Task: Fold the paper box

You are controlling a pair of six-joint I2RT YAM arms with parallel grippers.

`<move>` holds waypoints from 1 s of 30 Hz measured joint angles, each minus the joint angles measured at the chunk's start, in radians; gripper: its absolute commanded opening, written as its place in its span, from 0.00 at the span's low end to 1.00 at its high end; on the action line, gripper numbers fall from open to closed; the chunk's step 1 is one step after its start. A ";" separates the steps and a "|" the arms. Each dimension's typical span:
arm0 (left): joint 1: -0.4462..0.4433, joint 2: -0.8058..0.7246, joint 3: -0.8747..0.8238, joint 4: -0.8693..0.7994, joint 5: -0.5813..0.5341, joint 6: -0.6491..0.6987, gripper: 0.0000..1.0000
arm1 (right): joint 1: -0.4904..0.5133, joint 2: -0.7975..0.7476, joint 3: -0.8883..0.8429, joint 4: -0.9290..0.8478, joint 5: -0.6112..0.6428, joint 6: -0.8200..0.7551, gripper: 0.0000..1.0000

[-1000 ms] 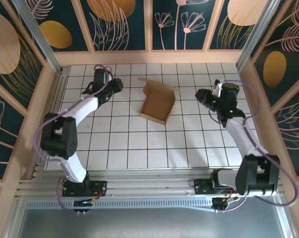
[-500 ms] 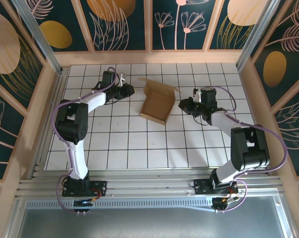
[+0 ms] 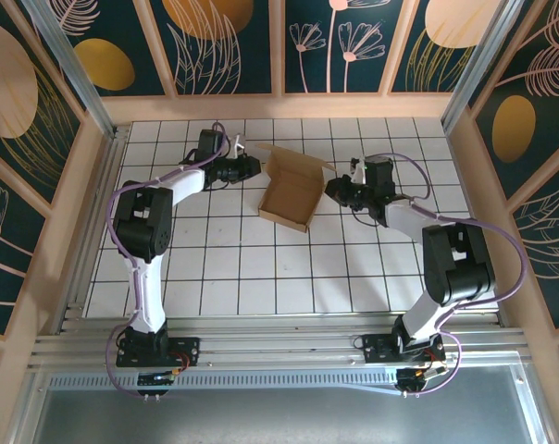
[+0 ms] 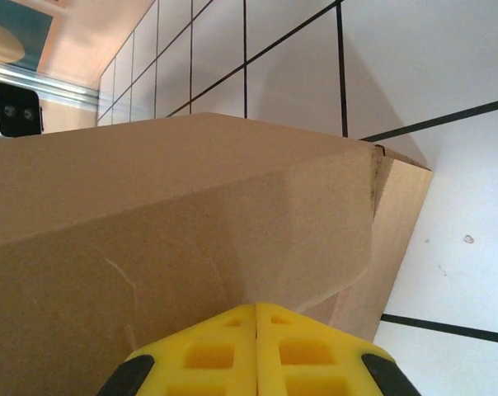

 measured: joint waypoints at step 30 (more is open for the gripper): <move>-0.042 0.019 0.000 -0.001 0.000 0.034 0.16 | 0.055 0.065 -0.007 0.155 0.022 0.071 0.06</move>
